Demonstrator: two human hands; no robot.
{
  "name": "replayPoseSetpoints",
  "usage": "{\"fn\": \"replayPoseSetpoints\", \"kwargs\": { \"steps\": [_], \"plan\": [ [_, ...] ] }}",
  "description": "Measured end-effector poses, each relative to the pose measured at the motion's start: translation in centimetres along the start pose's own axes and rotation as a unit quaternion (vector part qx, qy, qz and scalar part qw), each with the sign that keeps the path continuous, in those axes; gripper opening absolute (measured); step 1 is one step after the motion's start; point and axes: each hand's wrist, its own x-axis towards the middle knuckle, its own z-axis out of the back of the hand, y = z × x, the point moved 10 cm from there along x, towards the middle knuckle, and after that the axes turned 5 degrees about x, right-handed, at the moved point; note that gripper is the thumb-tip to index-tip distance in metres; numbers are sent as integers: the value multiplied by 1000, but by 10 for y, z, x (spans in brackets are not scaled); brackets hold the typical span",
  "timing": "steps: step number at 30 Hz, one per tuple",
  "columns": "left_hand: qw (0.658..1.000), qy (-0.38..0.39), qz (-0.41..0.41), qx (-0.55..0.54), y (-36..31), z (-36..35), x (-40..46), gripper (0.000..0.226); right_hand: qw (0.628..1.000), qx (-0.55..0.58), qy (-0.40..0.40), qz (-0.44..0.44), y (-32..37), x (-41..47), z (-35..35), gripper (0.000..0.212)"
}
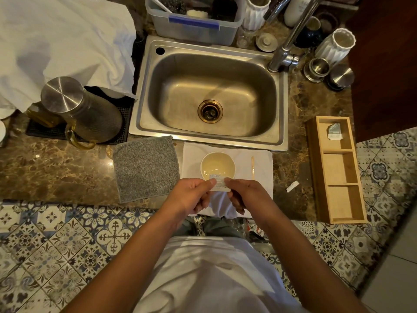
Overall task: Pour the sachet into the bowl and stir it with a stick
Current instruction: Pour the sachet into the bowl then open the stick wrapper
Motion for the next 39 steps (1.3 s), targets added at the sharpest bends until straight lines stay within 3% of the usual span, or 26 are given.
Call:
{"fn": "replayPoseSetpoints", "kwargs": {
  "steps": [9, 16, 39],
  "plan": [
    [1000, -5, 16, -24, 1, 1, 0, 38, 999, 37, 3, 23, 2, 3, 3, 37],
    [999, -16, 26, -34, 1, 1, -1, 39, 999, 13, 22, 35, 5, 1, -2, 45],
    [999, -14, 28, -20, 0, 3, 0, 37, 999, 23, -7, 45, 7, 6, 5, 44]
  ]
}}
